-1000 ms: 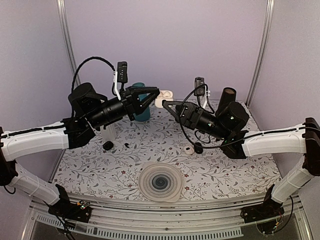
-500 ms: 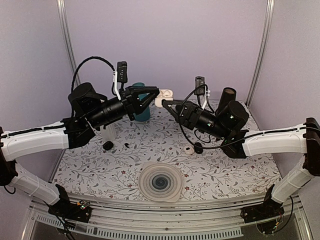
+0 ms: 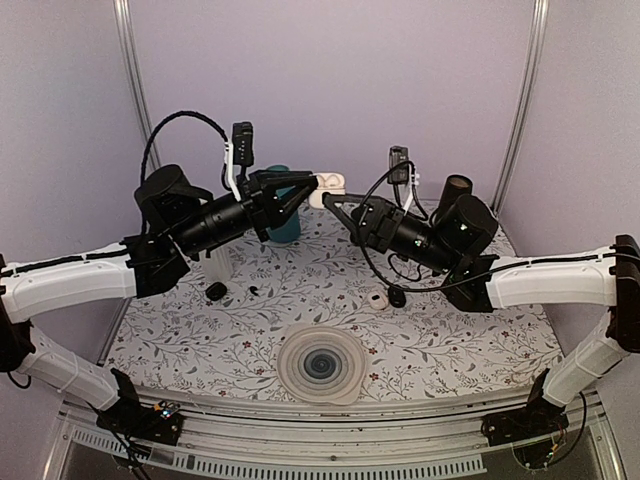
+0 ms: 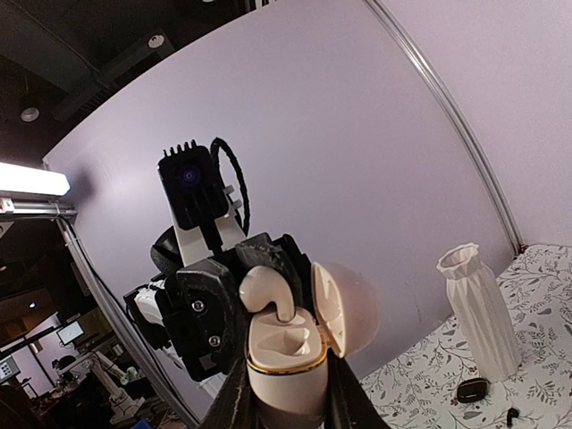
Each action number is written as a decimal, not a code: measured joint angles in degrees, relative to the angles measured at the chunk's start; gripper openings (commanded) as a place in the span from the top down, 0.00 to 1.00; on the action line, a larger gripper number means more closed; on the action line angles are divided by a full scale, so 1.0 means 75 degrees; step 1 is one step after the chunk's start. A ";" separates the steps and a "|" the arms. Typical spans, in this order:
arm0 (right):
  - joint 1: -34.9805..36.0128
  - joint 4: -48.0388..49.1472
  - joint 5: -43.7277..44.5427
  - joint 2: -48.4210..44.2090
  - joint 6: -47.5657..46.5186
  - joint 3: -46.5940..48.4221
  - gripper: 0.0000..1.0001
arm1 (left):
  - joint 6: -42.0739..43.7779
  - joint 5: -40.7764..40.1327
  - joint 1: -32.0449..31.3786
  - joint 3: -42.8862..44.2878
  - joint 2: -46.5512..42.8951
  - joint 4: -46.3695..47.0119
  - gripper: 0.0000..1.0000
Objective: Insert the wireless bluetooth earbuds into the charging case
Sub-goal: Insert the left earbud into the left side groove of the charging case.
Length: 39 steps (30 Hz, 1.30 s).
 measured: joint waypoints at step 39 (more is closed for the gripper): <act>-0.0055 -0.0388 0.0006 -0.0009 -0.0895 0.0128 0.97 | 0.0035 -0.0309 -0.0166 0.0000 -0.0195 -0.0495 0.36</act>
